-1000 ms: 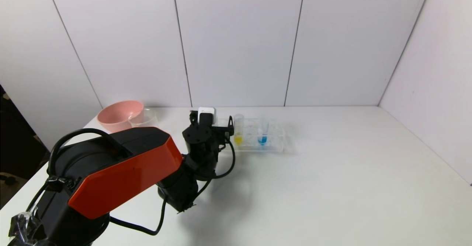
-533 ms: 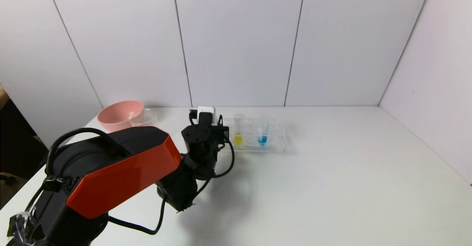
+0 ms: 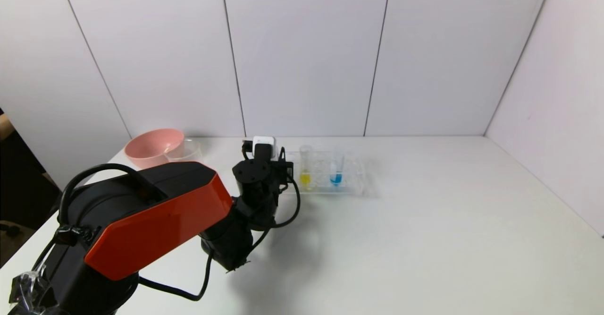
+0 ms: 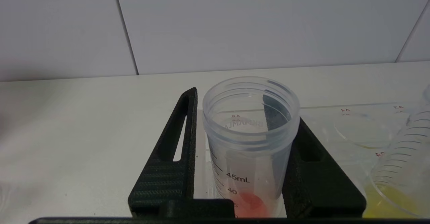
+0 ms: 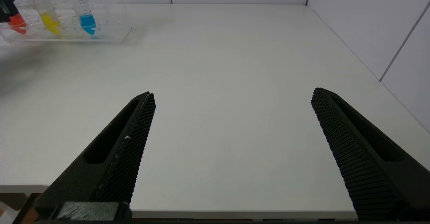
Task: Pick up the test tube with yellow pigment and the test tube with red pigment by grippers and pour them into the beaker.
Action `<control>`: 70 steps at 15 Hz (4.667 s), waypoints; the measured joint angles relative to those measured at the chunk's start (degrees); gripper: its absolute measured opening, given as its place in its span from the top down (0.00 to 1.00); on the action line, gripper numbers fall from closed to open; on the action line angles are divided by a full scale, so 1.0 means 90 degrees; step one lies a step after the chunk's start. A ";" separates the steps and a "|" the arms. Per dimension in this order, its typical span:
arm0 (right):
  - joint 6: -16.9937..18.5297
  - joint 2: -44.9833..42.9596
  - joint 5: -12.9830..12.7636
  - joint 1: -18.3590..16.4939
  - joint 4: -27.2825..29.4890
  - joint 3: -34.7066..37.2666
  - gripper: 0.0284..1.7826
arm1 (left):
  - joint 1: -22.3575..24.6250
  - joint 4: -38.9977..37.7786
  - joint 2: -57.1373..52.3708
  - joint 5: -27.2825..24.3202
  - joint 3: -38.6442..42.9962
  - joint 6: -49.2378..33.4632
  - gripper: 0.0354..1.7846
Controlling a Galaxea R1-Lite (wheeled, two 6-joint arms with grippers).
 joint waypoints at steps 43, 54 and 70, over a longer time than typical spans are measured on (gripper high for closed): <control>0.0003 0.0000 0.0000 0.0000 0.0000 0.0000 0.05 | -0.0081 -0.0003 -0.0711 0.0046 0.0340 0.0102 0.72; 0.0000 0.0000 0.0003 0.0000 0.0003 0.0000 0.05 | -0.0158 -0.0003 -0.1299 0.0054 0.0616 0.0233 0.72; 0.0003 0.0000 0.0000 0.0000 0.0000 0.0000 0.05 | 0.0043 0.1075 -0.2819 -0.0037 0.1130 0.0386 0.72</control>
